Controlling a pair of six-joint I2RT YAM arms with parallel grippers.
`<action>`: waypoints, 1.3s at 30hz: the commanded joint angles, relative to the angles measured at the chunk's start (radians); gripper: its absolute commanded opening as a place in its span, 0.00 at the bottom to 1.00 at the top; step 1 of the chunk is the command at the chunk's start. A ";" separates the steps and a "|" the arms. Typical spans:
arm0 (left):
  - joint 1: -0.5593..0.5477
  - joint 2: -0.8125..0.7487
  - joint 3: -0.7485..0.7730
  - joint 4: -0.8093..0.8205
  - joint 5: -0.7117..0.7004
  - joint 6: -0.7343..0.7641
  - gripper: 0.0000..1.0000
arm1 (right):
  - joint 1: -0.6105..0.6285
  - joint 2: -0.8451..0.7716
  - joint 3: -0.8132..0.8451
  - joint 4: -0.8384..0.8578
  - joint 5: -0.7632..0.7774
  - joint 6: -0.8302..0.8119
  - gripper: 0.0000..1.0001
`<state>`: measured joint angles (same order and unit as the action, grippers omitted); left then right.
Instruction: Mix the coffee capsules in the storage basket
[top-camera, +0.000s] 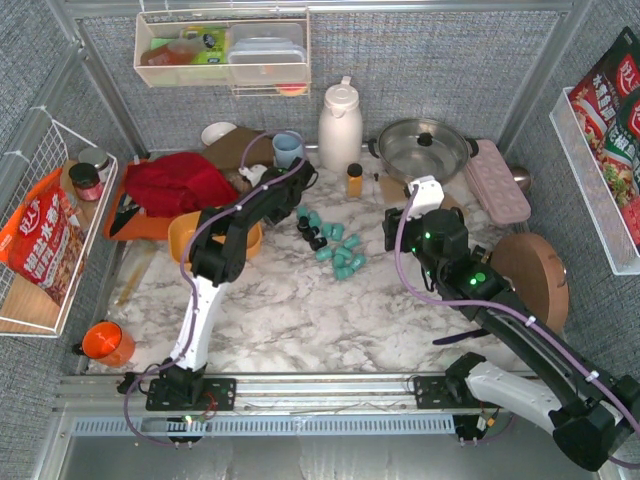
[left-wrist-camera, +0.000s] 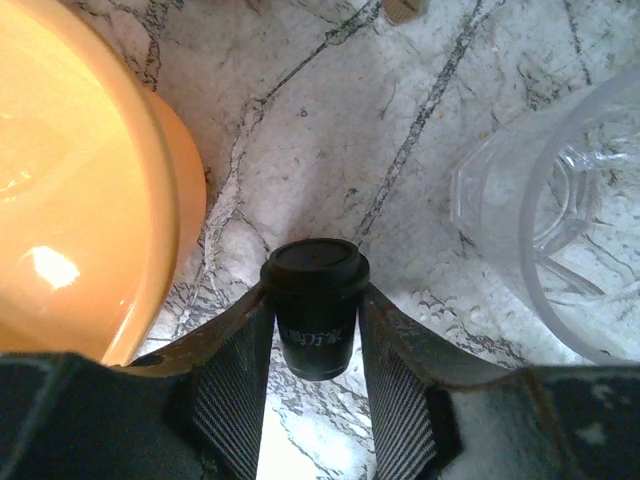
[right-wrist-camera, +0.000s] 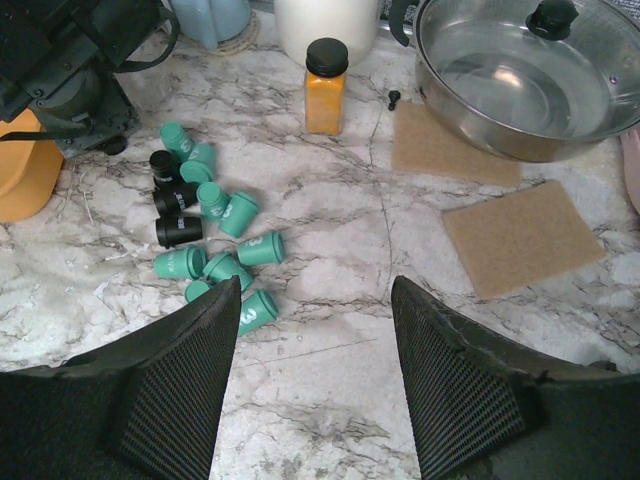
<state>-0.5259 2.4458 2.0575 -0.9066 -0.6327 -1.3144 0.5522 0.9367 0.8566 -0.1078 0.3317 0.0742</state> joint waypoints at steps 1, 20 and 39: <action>-0.007 -0.017 -0.033 0.043 0.068 0.010 0.48 | 0.000 0.003 0.001 0.010 0.008 -0.002 0.66; -0.077 -0.219 -0.067 0.074 -0.072 0.141 0.31 | 0.000 0.001 0.002 0.005 0.016 -0.010 0.66; 0.040 -0.696 -0.727 0.437 -0.043 0.419 0.34 | 0.000 0.005 0.001 0.006 0.019 -0.013 0.66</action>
<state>-0.5316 1.7893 1.4132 -0.6518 -0.7662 -0.9943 0.5522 0.9379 0.8566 -0.1081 0.3363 0.0689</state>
